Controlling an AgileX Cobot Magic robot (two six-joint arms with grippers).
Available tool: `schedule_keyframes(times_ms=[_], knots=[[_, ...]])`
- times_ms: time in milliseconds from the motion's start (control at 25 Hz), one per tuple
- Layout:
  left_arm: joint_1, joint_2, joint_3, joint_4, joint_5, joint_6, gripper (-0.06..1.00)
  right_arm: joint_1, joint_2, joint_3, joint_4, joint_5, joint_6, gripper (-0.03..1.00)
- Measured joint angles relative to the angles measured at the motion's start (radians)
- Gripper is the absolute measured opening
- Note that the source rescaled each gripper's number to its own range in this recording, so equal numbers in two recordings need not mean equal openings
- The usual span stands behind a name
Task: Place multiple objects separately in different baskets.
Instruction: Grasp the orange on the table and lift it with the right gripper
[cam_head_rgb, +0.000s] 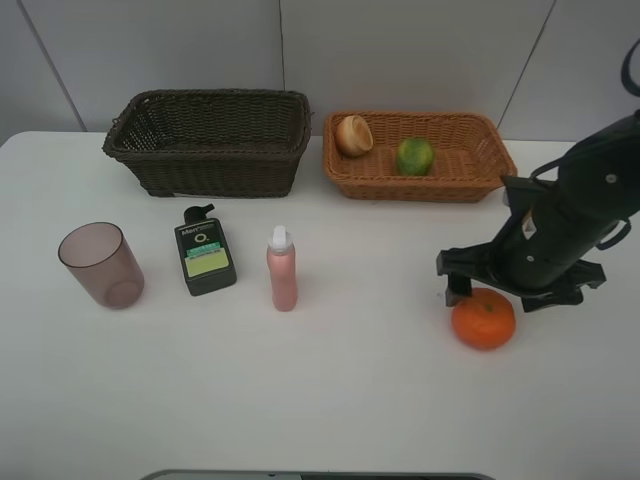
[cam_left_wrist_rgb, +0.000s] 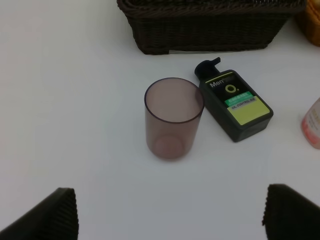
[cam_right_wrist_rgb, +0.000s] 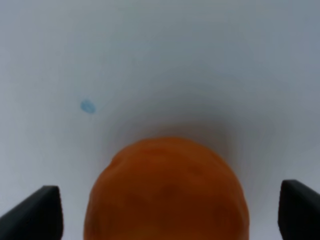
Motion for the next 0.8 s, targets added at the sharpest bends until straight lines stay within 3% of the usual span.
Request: schedule_keyframes(times_ms=[600,720,800], knots=[[0.0,0.0,0.0,0.0,0.0,0.0,0.96,0.0,0.076,0.001,0.021,-0.051,0.0,0.92],[0.0,0.0,0.0,0.0,0.0,0.0,0.96,0.0,0.076,0.001,0.026,-0.055,0.0,0.83],[0.0,0.0,0.0,0.0,0.0,0.0,0.96,0.0,0.076,0.001,0.026,-0.054,0.0,0.64]])
